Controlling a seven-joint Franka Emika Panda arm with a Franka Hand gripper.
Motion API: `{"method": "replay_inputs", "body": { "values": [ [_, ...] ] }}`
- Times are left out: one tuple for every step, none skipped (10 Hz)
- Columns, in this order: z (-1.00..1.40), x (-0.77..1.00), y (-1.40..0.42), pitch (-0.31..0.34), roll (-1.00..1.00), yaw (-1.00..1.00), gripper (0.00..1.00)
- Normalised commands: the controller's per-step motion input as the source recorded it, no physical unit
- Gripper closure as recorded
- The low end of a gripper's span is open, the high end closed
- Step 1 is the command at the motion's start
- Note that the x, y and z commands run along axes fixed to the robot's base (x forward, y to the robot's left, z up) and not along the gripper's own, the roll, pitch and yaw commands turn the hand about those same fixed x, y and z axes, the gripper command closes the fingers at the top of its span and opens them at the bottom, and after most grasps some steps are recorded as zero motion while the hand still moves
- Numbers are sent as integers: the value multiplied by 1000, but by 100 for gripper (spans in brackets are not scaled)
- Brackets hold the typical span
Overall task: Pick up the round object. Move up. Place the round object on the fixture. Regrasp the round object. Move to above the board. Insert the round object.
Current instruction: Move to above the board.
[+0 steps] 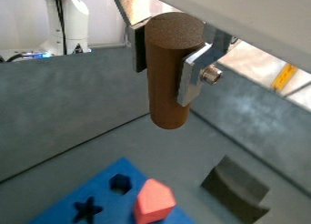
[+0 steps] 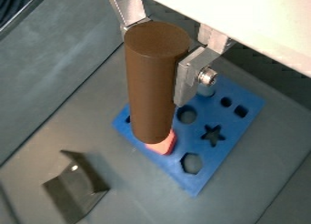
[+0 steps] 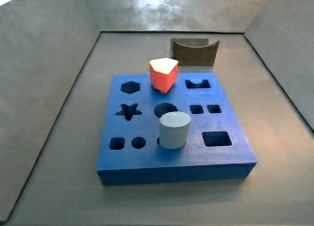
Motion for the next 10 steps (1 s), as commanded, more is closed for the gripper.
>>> {"method": "replay_inputs", "body": {
  "values": [
    [4, -45, 46, 25, -1000, -126, 100],
    [0, -46, 45, 20, -1000, -116, 100],
    [2, -51, 42, 14, -1000, -99, 100],
    [-1, -52, 45, 5, -1000, -87, 100],
    [-1, -56, 46, -10, -1000, -67, 100],
    [3, -52, 42, -28, -1000, -65, 100],
    [-4, -53, 41, -51, -955, -29, 100],
    [-3, -49, 38, -67, -740, -24, 100],
    [0, -47, 36, -71, -543, -15, 100],
    [-2, -47, 29, -69, -399, -17, 100]
  ]
}}
